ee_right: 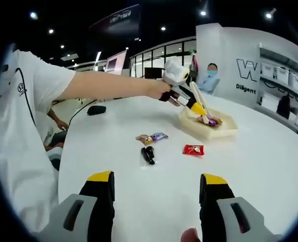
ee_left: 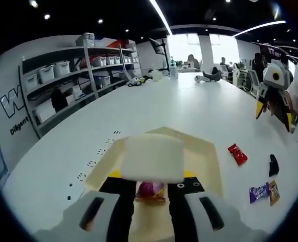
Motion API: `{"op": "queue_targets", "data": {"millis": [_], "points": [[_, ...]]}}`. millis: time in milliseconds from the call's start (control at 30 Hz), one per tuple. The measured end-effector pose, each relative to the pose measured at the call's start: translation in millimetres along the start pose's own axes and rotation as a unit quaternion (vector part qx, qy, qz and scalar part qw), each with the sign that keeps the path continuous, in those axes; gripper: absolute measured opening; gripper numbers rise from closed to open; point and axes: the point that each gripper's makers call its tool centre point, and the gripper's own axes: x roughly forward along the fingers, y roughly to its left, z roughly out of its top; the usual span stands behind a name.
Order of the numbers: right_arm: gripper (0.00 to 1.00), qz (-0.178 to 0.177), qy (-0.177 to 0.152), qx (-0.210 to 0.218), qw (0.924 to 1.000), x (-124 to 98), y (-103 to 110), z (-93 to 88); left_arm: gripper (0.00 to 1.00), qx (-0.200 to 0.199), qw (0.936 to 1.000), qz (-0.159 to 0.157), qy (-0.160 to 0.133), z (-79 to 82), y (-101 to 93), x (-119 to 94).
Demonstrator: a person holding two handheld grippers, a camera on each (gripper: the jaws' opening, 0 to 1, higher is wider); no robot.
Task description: Place the target food into the container with the food tongs after gripping and lifting it, then release it inside without dropping or visibly crushing the food.
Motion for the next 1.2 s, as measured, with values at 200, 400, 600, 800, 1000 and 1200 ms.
{"op": "queue_targets", "data": {"millis": [200, 400, 600, 800, 1000, 1200], "points": [[0.66, 0.001, 0.001, -0.003, 1.0000, 0.7, 1.3, 2.4, 0.23, 0.003, 1.0000, 0.001, -0.009, 6.3, -3.8, -8.7], [0.66, 0.004, 0.003, -0.009, 0.9999, 3.6, 4.2, 6.5, 0.22, 0.006, 0.9997, 0.005, -0.021, 15.6, -8.7, -22.1], [0.66, 0.009, 0.003, -0.017, 0.9998, 8.0, 7.6, 12.8, 0.22, 0.005, 0.9992, 0.005, -0.040, 24.9, -21.2, -40.7], [0.66, 0.014, 0.007, -0.024, 0.9996, 12.8, 11.9, 16.6, 0.22, 0.004, 0.9983, 0.008, -0.057, 29.9, -33.5, -61.4], [0.66, 0.018, 0.009, -0.031, 0.9993, 16.0, 15.5, 20.1, 0.21, -0.002, 0.9976, 0.010, -0.068, 31.3, -47.5, -78.8], [0.66, 0.020, 0.009, -0.035, 0.9991, 17.8, 19.4, 23.4, 0.20, 0.003, 0.9975, -0.002, -0.070, 33.0, -66.0, -90.6]]}}
